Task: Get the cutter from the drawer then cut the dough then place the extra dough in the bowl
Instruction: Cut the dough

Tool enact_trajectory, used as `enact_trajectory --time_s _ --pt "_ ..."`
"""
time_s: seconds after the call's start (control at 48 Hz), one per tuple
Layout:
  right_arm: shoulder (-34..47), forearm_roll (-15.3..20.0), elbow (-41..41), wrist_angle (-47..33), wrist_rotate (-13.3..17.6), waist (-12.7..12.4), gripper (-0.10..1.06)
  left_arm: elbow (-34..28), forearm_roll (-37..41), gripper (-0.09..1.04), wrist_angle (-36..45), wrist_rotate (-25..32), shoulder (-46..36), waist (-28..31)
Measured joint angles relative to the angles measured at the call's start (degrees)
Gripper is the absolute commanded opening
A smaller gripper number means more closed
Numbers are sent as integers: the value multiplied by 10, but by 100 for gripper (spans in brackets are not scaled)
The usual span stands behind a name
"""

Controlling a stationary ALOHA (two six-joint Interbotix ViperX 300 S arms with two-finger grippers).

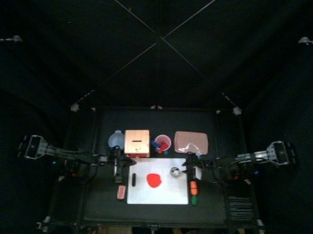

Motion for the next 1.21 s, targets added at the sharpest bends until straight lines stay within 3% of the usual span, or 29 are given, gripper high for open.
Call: enact_trajectory --time_s 0.458,1.042,1.208 --pt "115 -23 -39 -27 -2 -6 80 -4 -1 41 -1 0 14 -1" --pt "133 -21 -46 -28 -1 -6 78 -4 -11 41 -2 0 14 -1" --pt "134 -22 -48 -28 -1 -6 69 -4 -14 41 -2 0 14 -1"
